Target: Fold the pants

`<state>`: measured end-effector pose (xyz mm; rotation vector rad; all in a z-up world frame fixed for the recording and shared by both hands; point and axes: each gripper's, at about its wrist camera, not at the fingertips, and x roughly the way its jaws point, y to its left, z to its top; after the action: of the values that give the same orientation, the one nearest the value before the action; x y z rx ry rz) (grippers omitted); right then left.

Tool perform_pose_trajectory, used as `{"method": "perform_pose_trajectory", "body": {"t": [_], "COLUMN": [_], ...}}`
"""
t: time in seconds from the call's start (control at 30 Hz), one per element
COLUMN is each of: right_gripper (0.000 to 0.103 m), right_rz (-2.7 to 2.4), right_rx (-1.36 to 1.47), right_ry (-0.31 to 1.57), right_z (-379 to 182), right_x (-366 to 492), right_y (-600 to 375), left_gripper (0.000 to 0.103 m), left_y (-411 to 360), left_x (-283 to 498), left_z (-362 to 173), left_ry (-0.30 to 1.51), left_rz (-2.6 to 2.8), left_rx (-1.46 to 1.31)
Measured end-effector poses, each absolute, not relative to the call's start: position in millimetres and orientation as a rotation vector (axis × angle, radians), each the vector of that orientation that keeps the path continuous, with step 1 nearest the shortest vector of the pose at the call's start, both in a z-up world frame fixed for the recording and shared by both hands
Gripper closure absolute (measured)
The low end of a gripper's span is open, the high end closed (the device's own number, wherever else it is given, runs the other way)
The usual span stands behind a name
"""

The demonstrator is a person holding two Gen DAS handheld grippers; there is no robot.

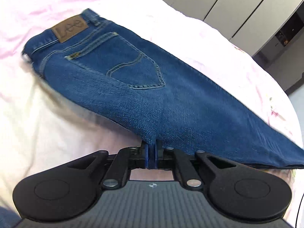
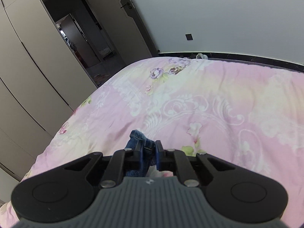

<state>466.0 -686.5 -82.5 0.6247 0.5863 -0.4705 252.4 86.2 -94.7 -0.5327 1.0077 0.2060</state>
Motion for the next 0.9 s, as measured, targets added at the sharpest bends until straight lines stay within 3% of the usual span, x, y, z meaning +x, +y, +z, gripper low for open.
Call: {"method": "perform_pose_trajectory", "body": {"t": [0.13, 0.37, 0.53, 0.73, 0.8, 0.87, 0.9], "right_gripper": [0.097, 0.097, 0.097, 0.096, 0.093, 0.074, 0.072], "right_rz": [-0.497, -0.568, -0.624, -0.636, -0.620, -0.615, -0.602], "right_rx": [0.640, 0.758, 0.853, 0.884, 0.884, 0.795, 0.737], "right_ry": [0.617, 0.622, 0.680, 0.735, 0.750, 0.777, 0.792], "right_z": [-53, -52, -105, -175, -183, -177, -170], "right_x": [386, 179, 79, 54, 54, 59, 62], "right_y": [-701, -721, -723, -724, -727, -730, -731], "left_gripper": [0.098, 0.103, 0.103, 0.103, 0.102, 0.100, 0.099], "left_y": [96, 93, 95, 85, 81, 78, 75], "left_x": [218, 174, 181, 164, 158, 158, 162], "left_z": [-85, -95, -107, -81, -69, -60, -58], "left_ry": [1.032, 1.108, 1.139, 1.092, 1.051, 1.020, 1.008], "left_rz": [0.166, 0.123, 0.137, 0.150, 0.138, 0.129, 0.118], "left_rx": [-0.517, -0.414, -0.367, -0.303, -0.265, -0.243, -0.239]}}
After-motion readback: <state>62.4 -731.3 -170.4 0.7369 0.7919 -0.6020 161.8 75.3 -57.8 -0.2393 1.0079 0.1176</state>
